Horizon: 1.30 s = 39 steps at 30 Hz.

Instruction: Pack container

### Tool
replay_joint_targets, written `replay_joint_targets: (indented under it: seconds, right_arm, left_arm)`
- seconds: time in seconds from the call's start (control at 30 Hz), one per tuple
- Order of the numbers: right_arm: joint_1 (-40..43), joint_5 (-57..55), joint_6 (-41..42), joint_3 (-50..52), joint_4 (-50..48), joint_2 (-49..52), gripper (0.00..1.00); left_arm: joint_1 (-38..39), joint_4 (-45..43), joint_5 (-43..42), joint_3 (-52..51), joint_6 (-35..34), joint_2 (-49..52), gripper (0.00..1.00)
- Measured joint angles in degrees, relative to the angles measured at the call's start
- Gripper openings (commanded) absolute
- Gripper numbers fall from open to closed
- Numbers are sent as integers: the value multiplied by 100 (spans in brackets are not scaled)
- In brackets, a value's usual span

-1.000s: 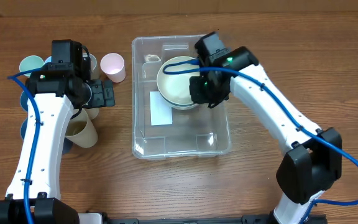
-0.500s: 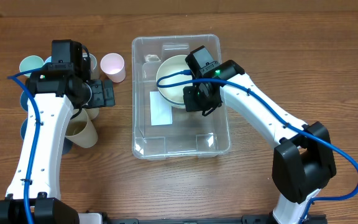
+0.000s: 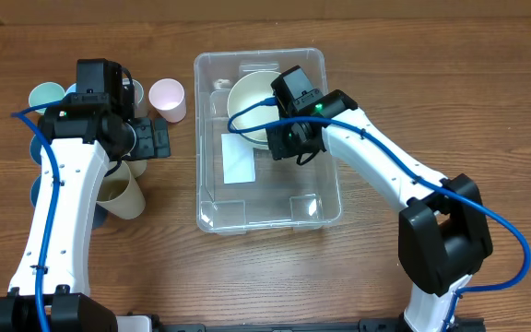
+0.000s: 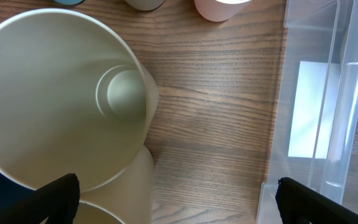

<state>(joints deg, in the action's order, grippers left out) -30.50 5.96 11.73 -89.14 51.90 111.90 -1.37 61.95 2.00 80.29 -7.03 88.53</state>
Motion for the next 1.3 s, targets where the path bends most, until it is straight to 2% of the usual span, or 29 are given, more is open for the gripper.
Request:
replay_joint_targets:
  seconds: [0.1,0.27,0.37,0.43,0.5,0.7,0.8,1.0,1.1,1.3]
  right_arm:
    - [4,-66,-66,-37,326,-391,59]
    - [339,-83,273,-179,859,-1930,67]
    - [1106,-92,647,-280,1152,-2667,80]
    - [1705,-105,826,-286,1342,-2896,92]
    - [2479,-144,1075,-289,1635,-2955,100]
    - [4028,-181,1318,-289,1912,-2931,100]
    - [4315,-177,1353,-289,1923,-2929,100]
    - [4330,-170,1370,-289,1926,-2929,100]
    - [4330,-170,1373,-289,1926,-2929,100]
    - [4330,-173,1375,-289,1928,-2929,100]
  left_arm:
    - [0,0,0,0,0,0,100]
    - [0,2,0,0,0,0,100]
    - [0,-157,-2,0,-4,0,100]
    - [0,-369,-48,0,-35,0,100]
    - [0,-203,-225,2,-114,0,100]
    - [0,155,-820,33,-203,0,100]
    - [0,566,-914,361,-203,26,100]
    - [-68,1436,-933,2555,-302,74,100]
    - [-575,1545,-883,3368,-466,31,100]
    - [-2264,1674,-942,3491,-656,245,100]
